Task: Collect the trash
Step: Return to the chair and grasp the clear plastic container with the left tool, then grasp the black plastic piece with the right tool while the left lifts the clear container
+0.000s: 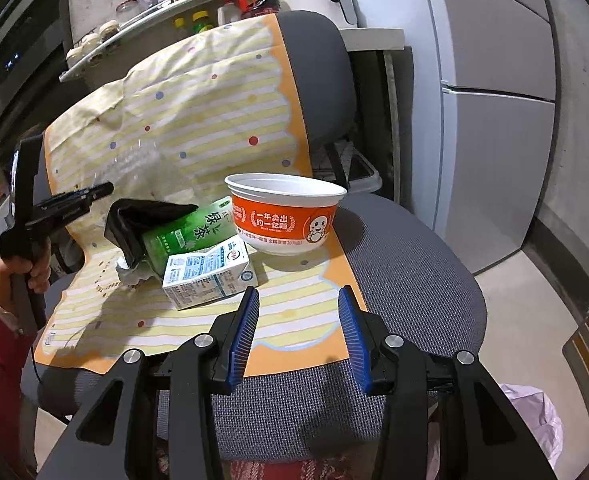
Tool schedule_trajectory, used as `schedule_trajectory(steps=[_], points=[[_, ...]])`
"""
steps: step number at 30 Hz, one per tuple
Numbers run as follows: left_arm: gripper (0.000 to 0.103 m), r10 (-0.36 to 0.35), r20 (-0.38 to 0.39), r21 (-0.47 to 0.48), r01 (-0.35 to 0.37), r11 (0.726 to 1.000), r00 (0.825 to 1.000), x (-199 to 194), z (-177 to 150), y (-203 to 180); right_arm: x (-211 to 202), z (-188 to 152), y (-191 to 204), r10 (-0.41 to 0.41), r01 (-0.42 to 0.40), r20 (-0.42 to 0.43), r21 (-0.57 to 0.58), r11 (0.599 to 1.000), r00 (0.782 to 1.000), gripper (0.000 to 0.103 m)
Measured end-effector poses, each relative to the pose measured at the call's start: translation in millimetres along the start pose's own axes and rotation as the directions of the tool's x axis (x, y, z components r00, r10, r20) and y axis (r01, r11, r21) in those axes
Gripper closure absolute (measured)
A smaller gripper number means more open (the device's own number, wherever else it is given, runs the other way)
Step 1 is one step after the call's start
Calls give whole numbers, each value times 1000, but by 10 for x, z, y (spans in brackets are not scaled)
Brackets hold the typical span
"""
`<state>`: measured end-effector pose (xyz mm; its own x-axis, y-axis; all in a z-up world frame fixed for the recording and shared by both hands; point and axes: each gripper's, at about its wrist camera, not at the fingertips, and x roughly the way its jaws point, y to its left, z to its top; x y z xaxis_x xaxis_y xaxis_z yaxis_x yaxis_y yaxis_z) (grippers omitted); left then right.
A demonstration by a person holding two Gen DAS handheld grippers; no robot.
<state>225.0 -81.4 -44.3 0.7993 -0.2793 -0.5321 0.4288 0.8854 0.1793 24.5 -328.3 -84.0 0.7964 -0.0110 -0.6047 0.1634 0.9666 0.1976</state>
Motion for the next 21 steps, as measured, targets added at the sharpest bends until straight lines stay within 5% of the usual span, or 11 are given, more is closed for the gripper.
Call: schedule_trajectory(steps=[9, 12, 15, 21], points=[[95, 155, 224, -304, -82, 949, 962, -915, 118, 445, -203, -45, 146, 32, -32, 23, -24, 999, 999, 60], [95, 197, 239, -353, -104, 930, 951, -1270, 64, 508, -257, -43, 282, 66, -65, 25, -49, 997, 998, 60], [95, 218, 228, -379, -120, 917, 949, -1596, -114, 553, -272, -29, 518, 125, -122, 18, -113, 986, 992, 45], [95, 237, 181, -433, -139, 891, 954, -1888, -524, 685, -9, 143, 1093, 256, -255, -28, -246, 935, 966, 44]])
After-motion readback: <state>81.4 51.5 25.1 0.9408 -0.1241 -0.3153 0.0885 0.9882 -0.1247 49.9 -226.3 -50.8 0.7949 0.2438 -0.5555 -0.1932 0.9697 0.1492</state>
